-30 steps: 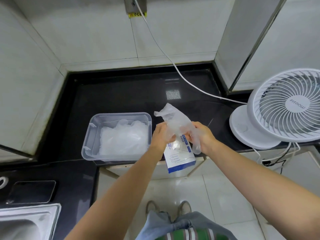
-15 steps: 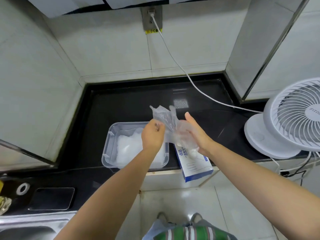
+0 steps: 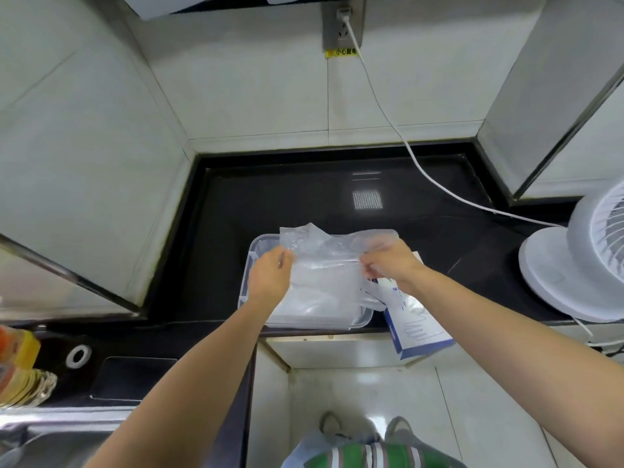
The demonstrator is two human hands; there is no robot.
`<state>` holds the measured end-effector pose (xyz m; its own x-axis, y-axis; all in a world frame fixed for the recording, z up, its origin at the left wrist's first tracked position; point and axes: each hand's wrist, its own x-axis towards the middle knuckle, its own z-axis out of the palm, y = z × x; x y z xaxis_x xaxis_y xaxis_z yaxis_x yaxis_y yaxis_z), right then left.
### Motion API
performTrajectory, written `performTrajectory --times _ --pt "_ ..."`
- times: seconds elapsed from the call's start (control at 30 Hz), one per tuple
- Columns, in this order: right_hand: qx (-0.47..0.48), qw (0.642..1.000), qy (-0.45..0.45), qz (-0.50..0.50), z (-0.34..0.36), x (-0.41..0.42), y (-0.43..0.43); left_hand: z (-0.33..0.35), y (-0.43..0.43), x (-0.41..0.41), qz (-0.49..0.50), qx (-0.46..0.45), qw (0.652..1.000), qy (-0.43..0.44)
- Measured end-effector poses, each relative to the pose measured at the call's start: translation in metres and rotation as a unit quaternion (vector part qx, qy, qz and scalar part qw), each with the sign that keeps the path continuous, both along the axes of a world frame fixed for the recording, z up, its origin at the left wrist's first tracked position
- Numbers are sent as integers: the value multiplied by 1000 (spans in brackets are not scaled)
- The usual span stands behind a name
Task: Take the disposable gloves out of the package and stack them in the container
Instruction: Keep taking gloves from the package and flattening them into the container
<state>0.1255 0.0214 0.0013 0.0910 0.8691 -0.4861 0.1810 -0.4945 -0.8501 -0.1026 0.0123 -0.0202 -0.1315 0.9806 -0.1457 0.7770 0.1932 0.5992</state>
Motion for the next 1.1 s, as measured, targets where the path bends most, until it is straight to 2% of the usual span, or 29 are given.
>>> performTrajectory --times 0.1,0.2,0.27,0.37,0.43,0.5,0.57,0.63,0.7,0.77,0.83,0.9,1.0,1.03,1.1 --pt "60 995 -50 -54 -1 -10 11 -3 0 -14 2 1 999 42" --pt "227 963 -82 -123 9 -27 13 -6 4 -21 -27 2 993 119" --pt "338 934 -90 -73 16 -41 10 -9 6 -23 -61 -20 985 161" --pt "377 914 -125 80 10 -66 6 -11 9 -19 -117 -43 965 231" --pt "319 919 -170 156 -7 -79 7 -12 11 -16 -150 -38 943 294" --pt "181 926 -236 231 -28 -85 11 -17 14 -17 -174 -47 927 328" --pt "41 900 -295 317 -44 -85 11 -19 13 -15 -181 -77 927 318" --pt "-31 875 -306 373 -53 -88 10 -22 14 -14 -159 -101 943 276" --pt "-54 868 -305 389 -60 -92 11 -24 15 -11 -136 -77 951 269" --pt "-64 862 -308 397 -65 -96 12 -26 16 -7 -153 3 940 305" --pt "-65 858 -303 409 -68 -98 10 -28 18 -2 -180 45 945 270" --pt "-67 862 -289 411 -72 -98 9 -33 21 3 -198 -20 958 206" --pt "-90 877 -263 392 -74 -95 7 -46 23 2 -182 -211 953 117" --pt "-101 882 -256 383 -74 -93 7 -53 23 -1 -181 -245 946 109" --pt "-111 881 -256 383 -72 -90 7 -63 21 -10 -185 -250 942 129"
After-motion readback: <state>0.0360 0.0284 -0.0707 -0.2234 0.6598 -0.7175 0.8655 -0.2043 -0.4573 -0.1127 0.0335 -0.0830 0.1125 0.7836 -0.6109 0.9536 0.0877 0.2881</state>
